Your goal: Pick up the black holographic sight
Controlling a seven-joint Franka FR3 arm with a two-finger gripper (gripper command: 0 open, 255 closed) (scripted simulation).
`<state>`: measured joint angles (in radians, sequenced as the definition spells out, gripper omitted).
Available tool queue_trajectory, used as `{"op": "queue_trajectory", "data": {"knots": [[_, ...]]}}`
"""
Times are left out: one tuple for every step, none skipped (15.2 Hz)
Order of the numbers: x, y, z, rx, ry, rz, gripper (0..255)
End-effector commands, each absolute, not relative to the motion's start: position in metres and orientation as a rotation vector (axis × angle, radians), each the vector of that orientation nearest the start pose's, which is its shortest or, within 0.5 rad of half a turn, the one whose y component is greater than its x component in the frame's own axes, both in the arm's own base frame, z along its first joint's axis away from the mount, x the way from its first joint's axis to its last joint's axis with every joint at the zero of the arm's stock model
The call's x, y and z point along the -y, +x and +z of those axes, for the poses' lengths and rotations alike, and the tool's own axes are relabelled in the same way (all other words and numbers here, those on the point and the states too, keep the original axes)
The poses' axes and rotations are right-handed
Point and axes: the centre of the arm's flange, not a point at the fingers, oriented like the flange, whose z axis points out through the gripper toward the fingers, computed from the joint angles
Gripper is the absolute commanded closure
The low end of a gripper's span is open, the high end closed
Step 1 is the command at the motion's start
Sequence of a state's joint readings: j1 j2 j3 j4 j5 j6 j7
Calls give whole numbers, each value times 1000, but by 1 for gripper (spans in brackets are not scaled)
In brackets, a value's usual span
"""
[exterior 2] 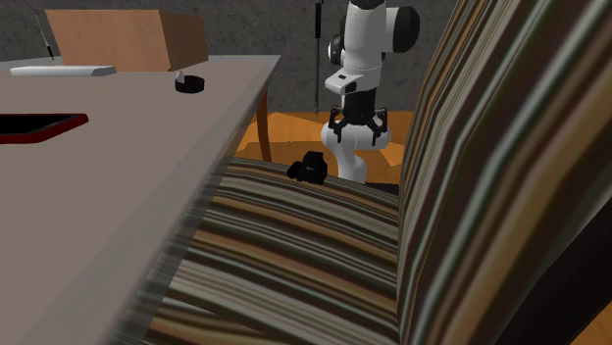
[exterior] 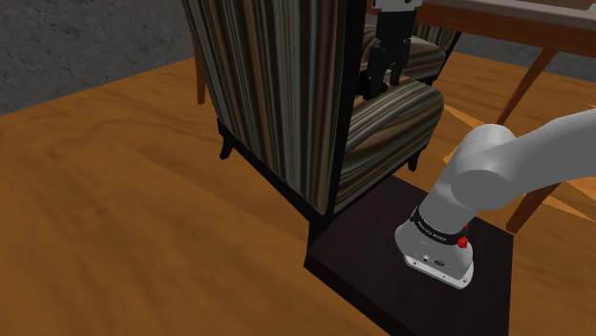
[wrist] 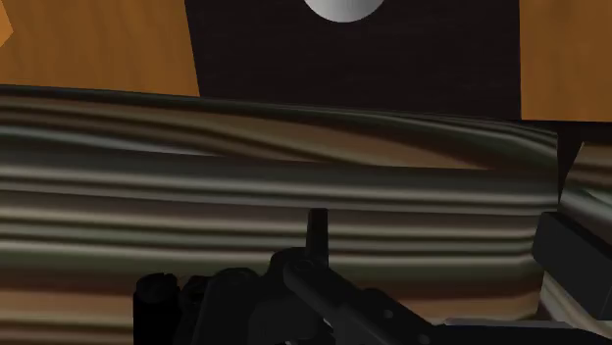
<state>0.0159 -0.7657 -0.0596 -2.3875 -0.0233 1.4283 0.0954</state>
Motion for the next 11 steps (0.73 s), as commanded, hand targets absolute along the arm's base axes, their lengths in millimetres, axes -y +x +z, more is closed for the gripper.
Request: {"op": "queue_trajectory", "data": {"knots": [[20, 294, 558, -186, -3110, 305, 0], [31, 301, 560, -182, -3111, 305, 0], [42, 308, 562, -178, -3112, 305, 0], [53, 315, 564, -174, -3112, 305, 0], [64, 322, 566, -170, -3113, 305, 0], [74, 329, 568, -166, -3114, 305, 0], [85, 336, 570, -162, -3115, 306, 0], [96, 343, 573, -158, -3115, 306, 0], [107, 350, 575, -154, -3116, 306, 0], [117, 358, 577, -150, -3117, 306, 0], [128, 365, 579, -146, -3118, 306, 0]]}}
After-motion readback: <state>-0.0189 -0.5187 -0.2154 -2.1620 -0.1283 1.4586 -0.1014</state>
